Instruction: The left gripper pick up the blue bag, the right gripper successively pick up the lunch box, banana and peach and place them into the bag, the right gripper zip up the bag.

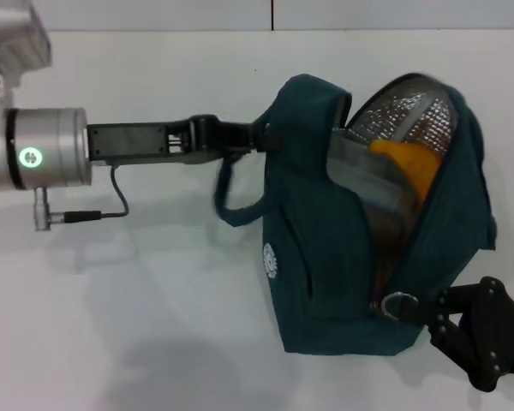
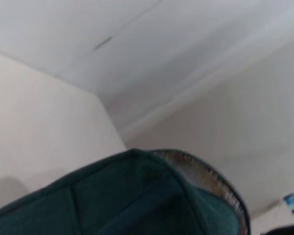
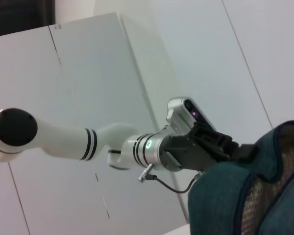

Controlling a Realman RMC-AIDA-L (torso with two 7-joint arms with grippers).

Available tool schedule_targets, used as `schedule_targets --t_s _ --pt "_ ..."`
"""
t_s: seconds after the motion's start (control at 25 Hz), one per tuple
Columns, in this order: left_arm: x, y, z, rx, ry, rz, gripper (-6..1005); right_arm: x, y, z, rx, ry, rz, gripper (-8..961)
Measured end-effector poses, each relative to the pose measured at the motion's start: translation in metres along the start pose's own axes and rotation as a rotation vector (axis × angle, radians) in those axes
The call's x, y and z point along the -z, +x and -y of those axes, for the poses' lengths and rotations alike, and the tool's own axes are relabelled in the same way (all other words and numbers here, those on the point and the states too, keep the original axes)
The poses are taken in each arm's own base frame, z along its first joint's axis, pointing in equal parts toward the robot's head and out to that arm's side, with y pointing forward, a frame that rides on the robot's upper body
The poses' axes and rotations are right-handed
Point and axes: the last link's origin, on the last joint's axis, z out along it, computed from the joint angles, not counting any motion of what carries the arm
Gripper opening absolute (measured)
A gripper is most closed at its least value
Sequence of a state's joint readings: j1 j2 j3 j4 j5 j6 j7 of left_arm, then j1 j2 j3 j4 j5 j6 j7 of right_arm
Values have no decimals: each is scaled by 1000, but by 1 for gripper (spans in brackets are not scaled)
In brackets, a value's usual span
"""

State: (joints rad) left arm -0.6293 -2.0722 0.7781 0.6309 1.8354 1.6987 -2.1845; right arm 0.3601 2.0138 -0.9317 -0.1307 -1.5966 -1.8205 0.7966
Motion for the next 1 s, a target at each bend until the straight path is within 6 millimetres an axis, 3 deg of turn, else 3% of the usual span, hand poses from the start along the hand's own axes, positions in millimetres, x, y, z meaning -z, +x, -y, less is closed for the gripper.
schedule_targets --t_s 0.24,0.48,0.56,0.8,1.0 --pt "12 -1 -4 -62 -50 -122 50 -1 -1 1 2 -8 -2 16" --pt "14 -4 -9 -128 -84 -133 220 -2 -3 1 7 -2 16 18" --pt "16 -6 -14 -162 -120 -136 439 -2 -5 2 14 -1 30 19" --pt "27 -15 -34 -315 -259 -183 683 -2 -14 4 47 7 80 22" --pt "34 -24 -34 -384 -262 -211 774 -2 -25 8 78 14 134 24"
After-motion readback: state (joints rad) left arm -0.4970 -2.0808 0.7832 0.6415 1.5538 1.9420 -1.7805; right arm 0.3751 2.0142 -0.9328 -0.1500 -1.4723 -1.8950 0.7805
